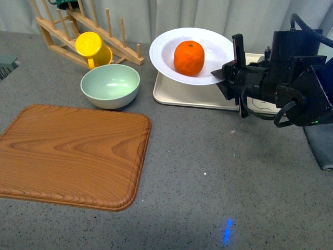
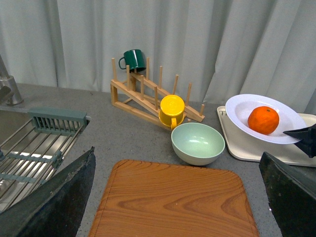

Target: Place orange and plate with both arms

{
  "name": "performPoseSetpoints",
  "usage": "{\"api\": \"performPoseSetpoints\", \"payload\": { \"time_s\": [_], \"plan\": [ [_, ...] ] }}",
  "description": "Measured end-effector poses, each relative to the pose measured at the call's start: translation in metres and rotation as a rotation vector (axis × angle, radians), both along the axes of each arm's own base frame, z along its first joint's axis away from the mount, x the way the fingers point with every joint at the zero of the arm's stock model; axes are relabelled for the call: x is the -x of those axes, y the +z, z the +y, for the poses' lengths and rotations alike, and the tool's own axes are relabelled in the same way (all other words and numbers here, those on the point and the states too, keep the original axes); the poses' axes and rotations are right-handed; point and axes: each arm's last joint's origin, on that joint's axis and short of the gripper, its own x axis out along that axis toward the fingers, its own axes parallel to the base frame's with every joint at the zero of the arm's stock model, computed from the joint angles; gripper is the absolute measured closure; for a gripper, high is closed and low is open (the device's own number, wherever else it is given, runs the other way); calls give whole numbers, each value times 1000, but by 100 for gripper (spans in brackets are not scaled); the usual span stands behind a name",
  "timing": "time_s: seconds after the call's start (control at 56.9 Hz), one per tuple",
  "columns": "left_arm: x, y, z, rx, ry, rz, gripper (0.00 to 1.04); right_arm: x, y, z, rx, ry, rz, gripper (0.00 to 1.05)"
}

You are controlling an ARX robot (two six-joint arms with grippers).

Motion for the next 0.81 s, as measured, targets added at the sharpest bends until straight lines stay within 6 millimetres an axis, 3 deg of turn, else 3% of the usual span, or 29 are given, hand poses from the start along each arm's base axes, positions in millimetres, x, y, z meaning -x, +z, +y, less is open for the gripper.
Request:
{"api": "performPoseSetpoints", "payload": {
  "time_s": [0.369,0.65,0.72,0.808],
  "plan": [
    [0,0,0,0,0,0,6,-12,-12,3,69,-21,130,100],
    [0,0,0,0,0,0,6,1,-7,3,125,39,129,58],
    [0,0,0,0,0,0,6,8,3,2,170,53,112,47],
    [0,0,0,0,0,0,6,21,31,-3,307,47,39,31]
  ]
}}
